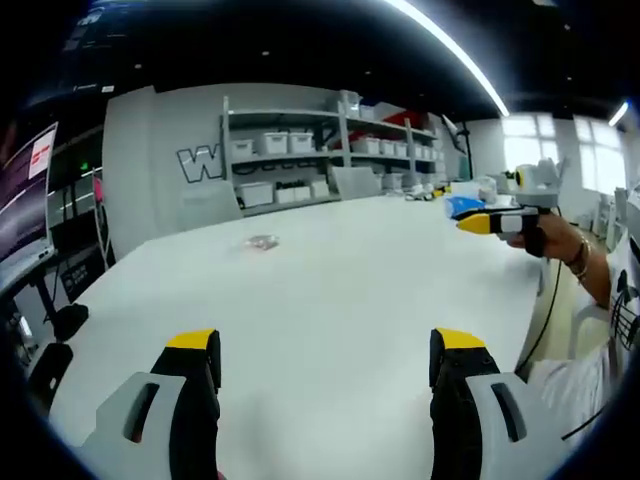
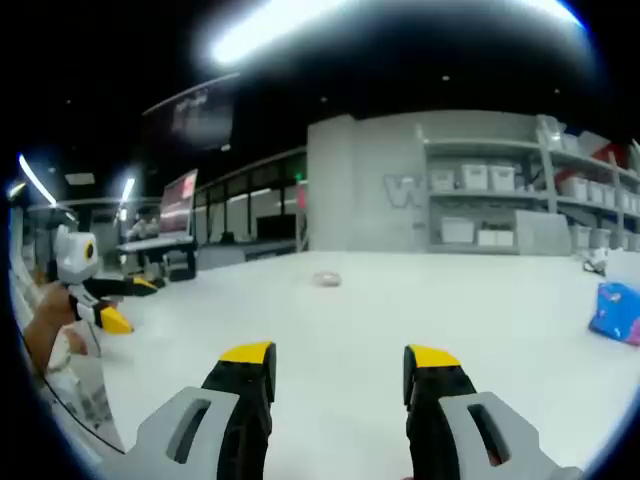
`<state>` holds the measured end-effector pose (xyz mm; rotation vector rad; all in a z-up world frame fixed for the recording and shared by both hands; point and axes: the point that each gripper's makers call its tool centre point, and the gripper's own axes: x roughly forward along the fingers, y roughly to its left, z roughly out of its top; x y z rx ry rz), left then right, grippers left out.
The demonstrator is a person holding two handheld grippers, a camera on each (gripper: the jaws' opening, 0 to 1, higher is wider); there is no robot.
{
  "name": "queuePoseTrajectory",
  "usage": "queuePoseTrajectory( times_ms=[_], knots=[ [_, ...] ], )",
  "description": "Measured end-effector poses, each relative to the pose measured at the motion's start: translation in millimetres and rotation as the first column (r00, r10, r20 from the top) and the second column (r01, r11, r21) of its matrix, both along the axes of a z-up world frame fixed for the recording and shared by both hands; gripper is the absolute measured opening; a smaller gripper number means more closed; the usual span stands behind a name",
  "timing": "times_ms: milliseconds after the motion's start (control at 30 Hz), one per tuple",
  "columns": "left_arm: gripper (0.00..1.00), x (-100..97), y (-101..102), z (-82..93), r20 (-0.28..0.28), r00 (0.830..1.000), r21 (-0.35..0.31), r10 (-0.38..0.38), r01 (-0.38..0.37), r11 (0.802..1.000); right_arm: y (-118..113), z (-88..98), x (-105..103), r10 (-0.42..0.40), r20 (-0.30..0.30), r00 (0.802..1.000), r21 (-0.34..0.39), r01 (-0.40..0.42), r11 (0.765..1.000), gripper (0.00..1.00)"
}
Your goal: Open the resealable bag by pulling the two sides of the seal apart until the entire bag opening is separated and visibly accessible.
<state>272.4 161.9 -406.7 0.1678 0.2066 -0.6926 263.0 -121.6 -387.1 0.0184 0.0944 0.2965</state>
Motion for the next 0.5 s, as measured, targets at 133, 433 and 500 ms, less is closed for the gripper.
queuePoseTrajectory(
  times_ms=[133,433,500],
  knots=[
    [0.85,-0.7,-0.2,0.6,0.002,1.0,0.001,-0.001,0.001,1.0,0.1,0.9,0.0,0.001,0.002,1.0,-0.001,-0.001,1.0,0.5],
    [0.85,-1.2,-0.8,1.2,0.003,1.0,0.002,-0.004,0.004,1.0,2.2,0.2,-0.4,0.006,0.0,1.0,-0.005,-0.006,1.0,0.5],
    [0.85,-1.2,-0.9,1.0,0.003,1.0,0.003,-0.004,0.004,1.0,2.2,0.3,-0.4,0.006,0.0,1.0,-0.006,-0.006,1.0,0.5]
  ],
)
